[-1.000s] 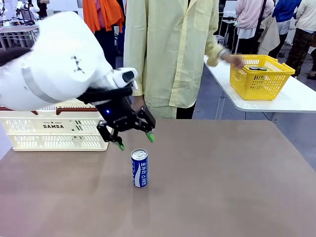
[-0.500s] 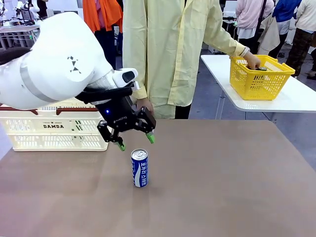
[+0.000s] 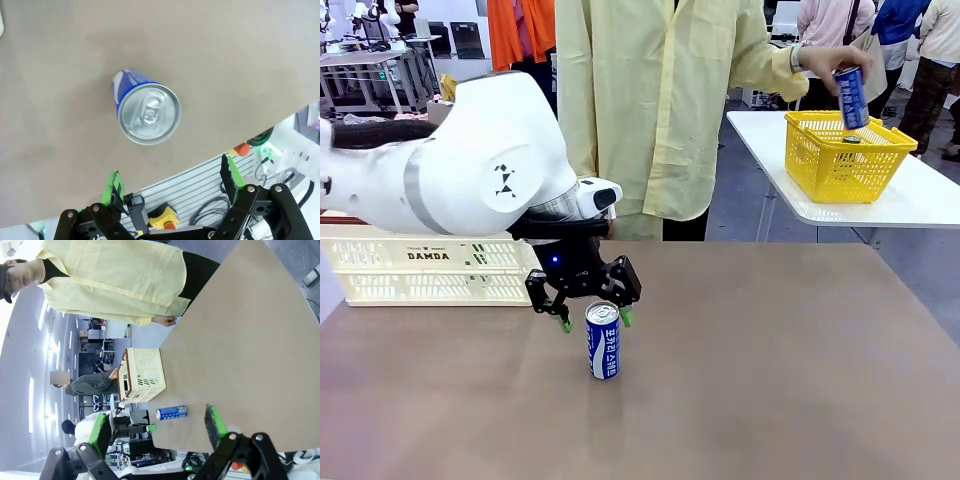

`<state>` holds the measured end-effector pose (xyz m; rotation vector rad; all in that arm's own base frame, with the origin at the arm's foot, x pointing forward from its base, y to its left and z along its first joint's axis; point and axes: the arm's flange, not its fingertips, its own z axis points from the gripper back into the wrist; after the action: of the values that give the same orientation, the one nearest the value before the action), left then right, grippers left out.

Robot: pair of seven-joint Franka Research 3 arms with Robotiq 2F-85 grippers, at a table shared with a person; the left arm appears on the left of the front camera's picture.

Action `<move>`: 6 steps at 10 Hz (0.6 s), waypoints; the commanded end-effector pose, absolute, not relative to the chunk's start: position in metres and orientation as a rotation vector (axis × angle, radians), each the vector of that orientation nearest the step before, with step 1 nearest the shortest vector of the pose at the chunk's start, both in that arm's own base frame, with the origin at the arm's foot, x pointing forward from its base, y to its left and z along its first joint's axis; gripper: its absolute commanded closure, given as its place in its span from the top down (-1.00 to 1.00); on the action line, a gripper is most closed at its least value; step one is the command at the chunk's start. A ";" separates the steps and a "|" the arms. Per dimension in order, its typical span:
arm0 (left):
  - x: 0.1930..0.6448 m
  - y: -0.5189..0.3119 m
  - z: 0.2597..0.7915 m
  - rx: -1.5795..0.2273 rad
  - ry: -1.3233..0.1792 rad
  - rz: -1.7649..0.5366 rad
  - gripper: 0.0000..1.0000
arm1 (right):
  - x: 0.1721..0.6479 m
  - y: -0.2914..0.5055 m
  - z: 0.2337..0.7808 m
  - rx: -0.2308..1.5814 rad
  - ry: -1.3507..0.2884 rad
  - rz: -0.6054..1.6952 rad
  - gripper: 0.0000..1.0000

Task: Place the drinks into the Shopping basket.
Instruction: Pick up one drink and place it into the Shopping basket.

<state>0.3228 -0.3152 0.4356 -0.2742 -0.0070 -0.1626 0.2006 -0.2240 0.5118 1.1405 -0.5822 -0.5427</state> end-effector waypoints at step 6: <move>0.364 -0.329 0.419 -0.152 0.050 -0.029 1.00 | 0.201 -0.225 0.514 1.153 -0.598 -0.526 1.00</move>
<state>0.3632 -0.3246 0.4112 -0.1656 0.0290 -0.0301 0.2006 -0.2241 0.5118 1.1404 -0.5823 -0.5427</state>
